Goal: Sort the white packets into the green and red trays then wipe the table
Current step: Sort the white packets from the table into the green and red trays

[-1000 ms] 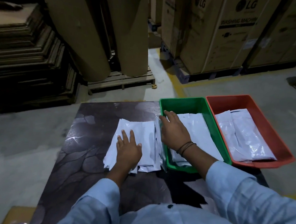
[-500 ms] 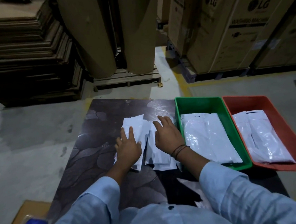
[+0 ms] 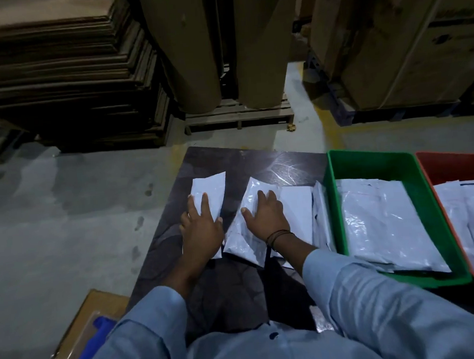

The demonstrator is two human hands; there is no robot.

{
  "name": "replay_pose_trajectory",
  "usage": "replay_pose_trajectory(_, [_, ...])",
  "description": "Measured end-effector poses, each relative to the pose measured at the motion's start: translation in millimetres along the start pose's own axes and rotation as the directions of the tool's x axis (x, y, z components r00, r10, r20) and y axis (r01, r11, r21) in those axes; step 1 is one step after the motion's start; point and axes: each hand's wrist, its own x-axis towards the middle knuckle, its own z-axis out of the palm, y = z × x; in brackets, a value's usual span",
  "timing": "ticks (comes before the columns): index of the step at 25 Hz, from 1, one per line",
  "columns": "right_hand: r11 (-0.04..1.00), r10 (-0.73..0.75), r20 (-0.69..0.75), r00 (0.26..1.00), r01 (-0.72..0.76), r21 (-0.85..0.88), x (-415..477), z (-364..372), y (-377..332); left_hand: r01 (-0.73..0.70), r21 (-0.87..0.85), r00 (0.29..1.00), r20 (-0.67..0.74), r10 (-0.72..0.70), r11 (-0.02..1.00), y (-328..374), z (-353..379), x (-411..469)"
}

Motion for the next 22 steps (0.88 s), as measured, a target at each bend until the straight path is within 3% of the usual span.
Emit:
replay_pose_trajectory(5, [0.994,0.106,0.096,0.990,-0.105,-0.016,6.8,24.9,-11.1,0.018,0.033,1.000,0.006,-0.018,0.999,-14.1,1.0,-1.1])
replay_pose_trajectory(14, [0.998,-0.014,0.129,0.992,0.023,-0.063,3.8,28.6,2.6,-0.001,0.051,0.999,0.043,-0.001,0.999,1.0,3.4,-0.7])
replay_pose_trajectory(22, [0.965,-0.185,-0.057,0.981,0.170,-0.201,-2.4,-30.0,6.6,-0.020,0.041,1.000,0.017,0.019,0.999,43.5,-4.2,7.3])
